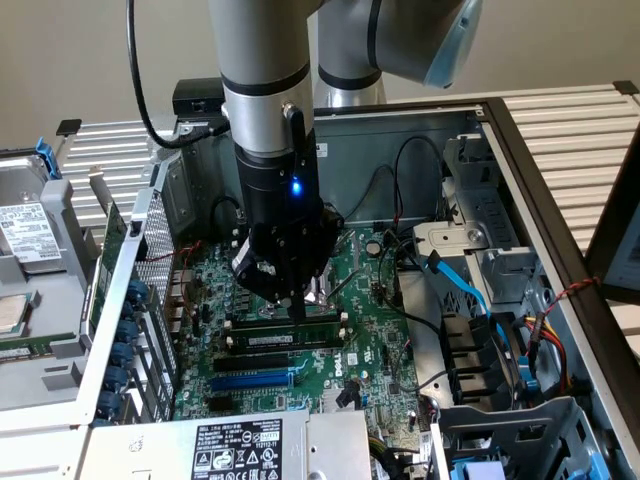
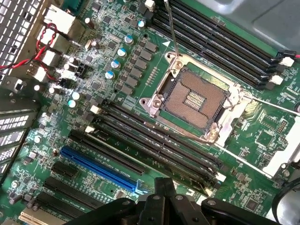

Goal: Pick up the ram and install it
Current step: 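Press down the ram until it locks into place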

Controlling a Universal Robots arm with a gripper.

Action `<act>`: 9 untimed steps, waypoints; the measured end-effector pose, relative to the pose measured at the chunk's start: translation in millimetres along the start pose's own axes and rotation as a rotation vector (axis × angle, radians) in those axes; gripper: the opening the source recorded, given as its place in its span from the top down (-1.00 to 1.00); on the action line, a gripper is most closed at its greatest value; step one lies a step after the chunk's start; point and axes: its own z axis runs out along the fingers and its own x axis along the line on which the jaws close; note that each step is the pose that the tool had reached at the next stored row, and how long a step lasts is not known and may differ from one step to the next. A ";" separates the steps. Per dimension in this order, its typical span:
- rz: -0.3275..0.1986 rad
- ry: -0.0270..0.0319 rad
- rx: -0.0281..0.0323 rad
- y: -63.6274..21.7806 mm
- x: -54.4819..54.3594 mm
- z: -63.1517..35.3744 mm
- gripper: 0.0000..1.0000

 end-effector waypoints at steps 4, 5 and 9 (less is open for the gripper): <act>0.099 0.0082 0.0022 0.0 0.0 0.0 0.79; 0.113 0.0093 0.0026 0.0 0.0 0.0 0.79; 0.169 0.0139 0.0041 0.0 0.0 0.0 0.79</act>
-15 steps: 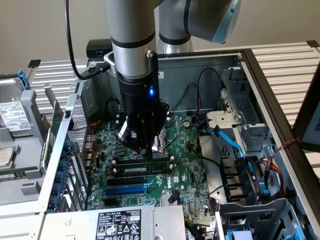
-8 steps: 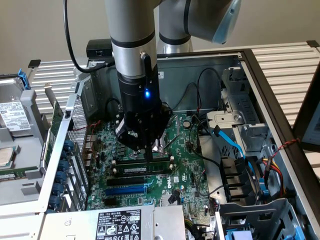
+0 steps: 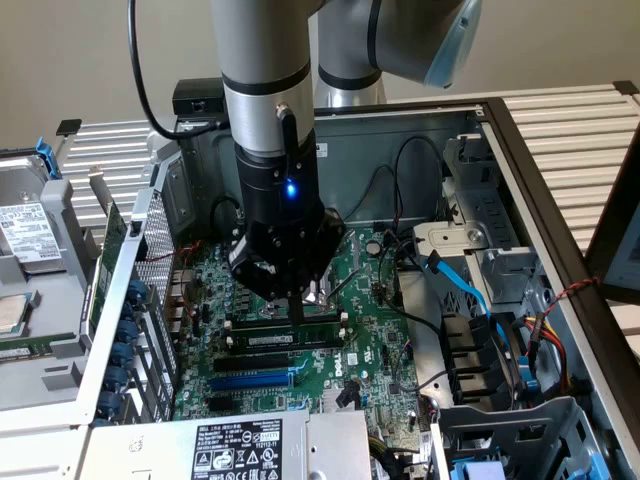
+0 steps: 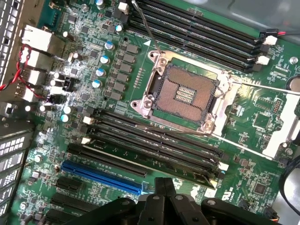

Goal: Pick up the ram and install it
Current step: 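Press down the ram until it locks into place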

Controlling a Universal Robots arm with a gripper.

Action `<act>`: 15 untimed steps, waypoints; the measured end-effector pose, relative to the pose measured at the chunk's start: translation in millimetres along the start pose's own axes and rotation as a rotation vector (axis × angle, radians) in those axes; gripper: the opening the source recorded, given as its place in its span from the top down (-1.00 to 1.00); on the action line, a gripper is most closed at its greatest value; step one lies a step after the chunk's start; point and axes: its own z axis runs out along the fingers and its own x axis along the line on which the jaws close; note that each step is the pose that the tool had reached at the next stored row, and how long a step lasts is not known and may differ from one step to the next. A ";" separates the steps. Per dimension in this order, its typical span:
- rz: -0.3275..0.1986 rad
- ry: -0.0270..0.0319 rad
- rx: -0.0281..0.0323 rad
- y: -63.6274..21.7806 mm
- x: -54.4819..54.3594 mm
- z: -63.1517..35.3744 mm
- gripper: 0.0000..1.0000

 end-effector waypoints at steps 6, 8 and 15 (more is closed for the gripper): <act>0.085 0.0071 0.0022 0.0 0.0 0.0 0.79; 0.114 0.0095 0.0030 0.0 0.0 0.0 0.79; 0.213 0.0178 0.0057 0.0 0.0 -0.1 0.79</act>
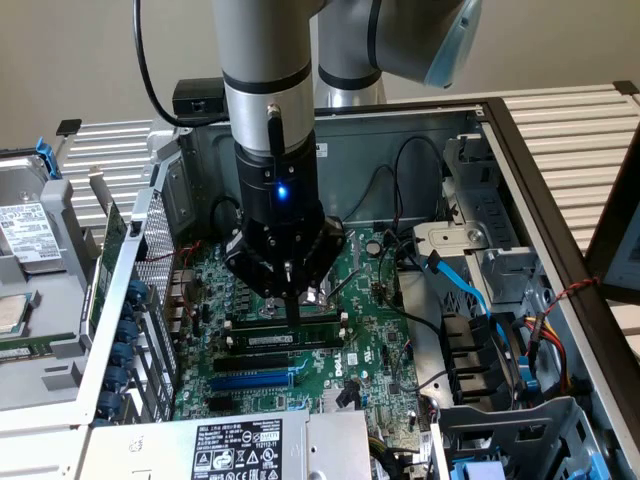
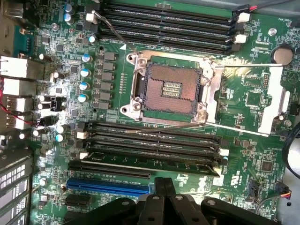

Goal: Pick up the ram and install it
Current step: 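Press down the ram until it locks into place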

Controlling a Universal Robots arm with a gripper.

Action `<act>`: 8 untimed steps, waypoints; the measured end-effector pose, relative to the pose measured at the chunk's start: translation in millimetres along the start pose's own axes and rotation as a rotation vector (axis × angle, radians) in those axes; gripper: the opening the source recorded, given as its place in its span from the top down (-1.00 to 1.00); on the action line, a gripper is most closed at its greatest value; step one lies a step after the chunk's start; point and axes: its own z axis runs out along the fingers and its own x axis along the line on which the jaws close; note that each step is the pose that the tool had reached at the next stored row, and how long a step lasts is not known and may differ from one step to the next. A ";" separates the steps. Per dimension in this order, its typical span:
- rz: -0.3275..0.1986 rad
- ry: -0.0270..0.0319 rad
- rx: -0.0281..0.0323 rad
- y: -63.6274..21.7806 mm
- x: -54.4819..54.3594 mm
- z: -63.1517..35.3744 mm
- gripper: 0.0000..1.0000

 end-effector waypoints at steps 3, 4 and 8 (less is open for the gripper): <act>0.037 0.0031 0.0006 0.0 0.0 0.0 0.79; 0.049 0.0039 0.0006 0.0 0.0 0.0 0.79; 0.091 0.0073 0.0005 0.0 0.0 0.1 0.79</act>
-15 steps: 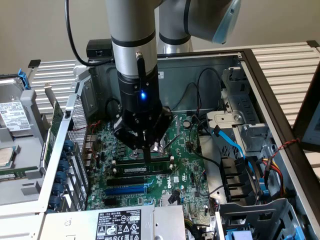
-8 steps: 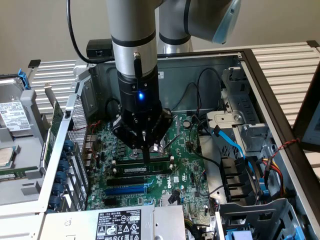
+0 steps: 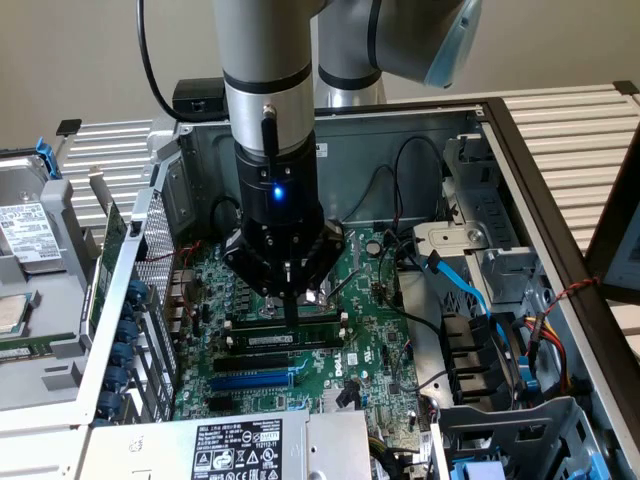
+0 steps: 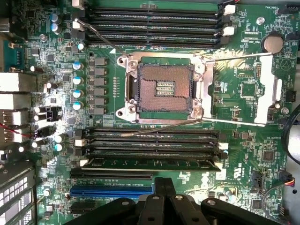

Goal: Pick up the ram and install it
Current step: 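Press down the ram until it locks into place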

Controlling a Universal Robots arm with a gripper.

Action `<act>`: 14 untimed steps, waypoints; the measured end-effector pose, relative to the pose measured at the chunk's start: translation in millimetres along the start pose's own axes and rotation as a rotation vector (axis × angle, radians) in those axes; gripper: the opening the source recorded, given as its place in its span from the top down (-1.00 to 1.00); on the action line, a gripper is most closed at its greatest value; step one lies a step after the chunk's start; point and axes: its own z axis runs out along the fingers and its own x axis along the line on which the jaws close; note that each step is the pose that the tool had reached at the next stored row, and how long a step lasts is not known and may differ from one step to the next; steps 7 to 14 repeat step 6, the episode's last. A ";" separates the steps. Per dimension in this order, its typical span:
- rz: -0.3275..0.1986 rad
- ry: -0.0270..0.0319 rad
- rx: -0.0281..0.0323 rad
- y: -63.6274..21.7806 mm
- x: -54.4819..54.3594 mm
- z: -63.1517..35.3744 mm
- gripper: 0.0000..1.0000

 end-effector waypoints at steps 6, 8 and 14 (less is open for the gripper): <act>0.005 0.0005 -0.0021 -0.1 0.0 0.0 0.79; 0.005 0.0005 -0.0021 -0.1 0.0 0.0 0.79; 0.005 0.0005 -0.0021 -0.1 0.0 0.0 0.79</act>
